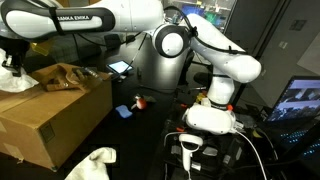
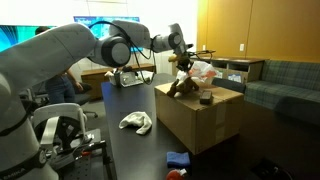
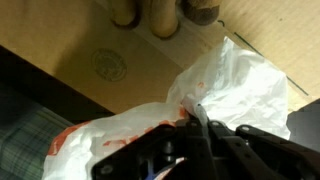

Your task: Remove the orange plush toy from the box and replace it with the gray duster, remove the blue object from the box and replace it with the brown toy and remove the plastic bag from the box and replace it with the white towel

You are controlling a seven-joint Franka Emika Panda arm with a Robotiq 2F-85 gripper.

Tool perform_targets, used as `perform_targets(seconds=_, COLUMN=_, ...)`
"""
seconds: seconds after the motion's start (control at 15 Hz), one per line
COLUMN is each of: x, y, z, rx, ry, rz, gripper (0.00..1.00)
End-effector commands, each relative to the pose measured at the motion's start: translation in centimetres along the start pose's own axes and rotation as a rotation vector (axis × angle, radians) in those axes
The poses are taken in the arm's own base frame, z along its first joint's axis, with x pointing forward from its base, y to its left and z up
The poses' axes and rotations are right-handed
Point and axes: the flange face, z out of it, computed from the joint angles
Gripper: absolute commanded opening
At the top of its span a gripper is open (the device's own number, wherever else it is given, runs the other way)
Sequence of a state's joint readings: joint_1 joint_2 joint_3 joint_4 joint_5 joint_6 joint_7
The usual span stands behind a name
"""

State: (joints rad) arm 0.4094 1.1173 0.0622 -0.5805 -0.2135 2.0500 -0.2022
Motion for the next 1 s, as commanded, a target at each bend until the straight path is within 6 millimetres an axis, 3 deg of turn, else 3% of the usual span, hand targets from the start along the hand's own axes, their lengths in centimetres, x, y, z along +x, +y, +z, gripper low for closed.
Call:
perform_targets(seconds=0.0, x=0.9, y=-0.3, z=-4.4, rx=0.033, ry=0.025, rz=-0.175, gripper=0.00)
perform_targets(seconds=0.27, x=1.4, y=-1.4, z=-8.3, rx=0.073, ry=0.038, rz=-0.370, gripper=0.00)
perform_targets(seconds=0.4, x=1.1, y=-2.4, z=-8.7, rx=0.105, ry=0.030, rz=-0.474, gripper=0.00)
perform_targets(seconds=0.6, x=-0.3, y=-4.3, z=-7.8, rx=0.149, ry=-0.008, rz=-0.602, gripper=0.00)
perform_targets(seconds=0.93, x=-3.9, y=-7.1, z=-4.2, rx=0.187, ry=-0.111, rz=-0.682, gripper=0.00)
